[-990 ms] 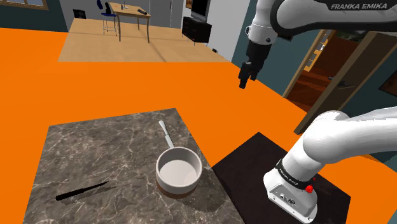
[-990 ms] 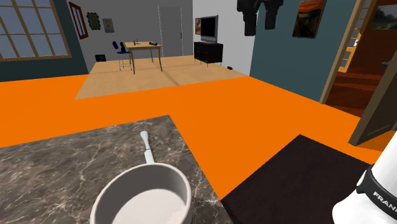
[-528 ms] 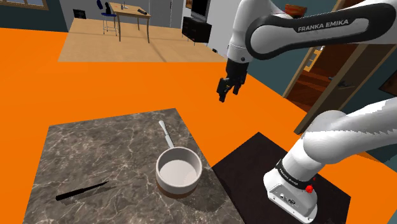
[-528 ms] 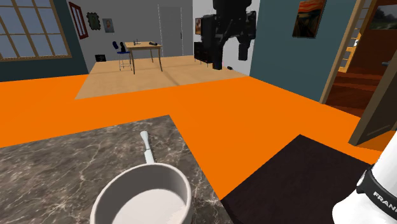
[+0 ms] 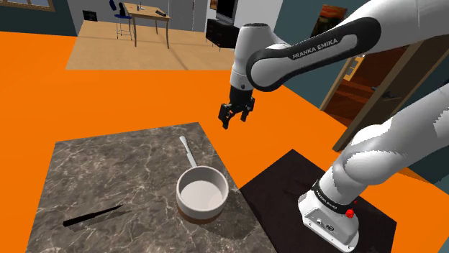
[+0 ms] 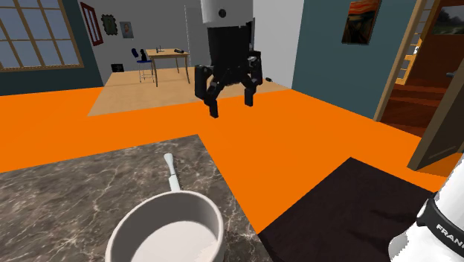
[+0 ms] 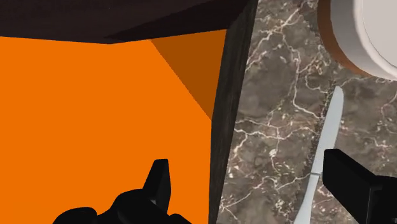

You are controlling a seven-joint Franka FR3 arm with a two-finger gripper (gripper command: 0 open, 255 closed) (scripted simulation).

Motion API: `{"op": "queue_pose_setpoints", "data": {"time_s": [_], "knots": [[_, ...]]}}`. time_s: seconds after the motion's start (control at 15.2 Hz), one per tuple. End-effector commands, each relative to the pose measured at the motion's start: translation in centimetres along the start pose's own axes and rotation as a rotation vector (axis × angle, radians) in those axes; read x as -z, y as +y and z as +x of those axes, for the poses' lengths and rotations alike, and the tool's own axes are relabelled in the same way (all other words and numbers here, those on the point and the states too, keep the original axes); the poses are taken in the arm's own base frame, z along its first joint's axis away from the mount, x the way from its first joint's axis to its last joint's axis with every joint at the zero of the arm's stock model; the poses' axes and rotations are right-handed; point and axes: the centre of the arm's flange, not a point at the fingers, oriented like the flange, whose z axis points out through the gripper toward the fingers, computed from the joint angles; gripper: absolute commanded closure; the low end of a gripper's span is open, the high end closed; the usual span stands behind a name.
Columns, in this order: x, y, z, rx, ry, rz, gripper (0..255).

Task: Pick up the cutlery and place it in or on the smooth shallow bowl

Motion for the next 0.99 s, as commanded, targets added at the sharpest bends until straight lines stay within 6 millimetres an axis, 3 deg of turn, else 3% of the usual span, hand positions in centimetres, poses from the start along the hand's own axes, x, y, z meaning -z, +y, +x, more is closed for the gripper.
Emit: {"op": "queue_pose_setpoints", "data": {"time_s": [0.0, 0.92], "knots": [[-1.7, -1.7, 0.7, -0.026, 0.003, 0.011, 0], [-13.6, -11.9, 9.2, -0.195, 0.015, 0.076, 0]]}}
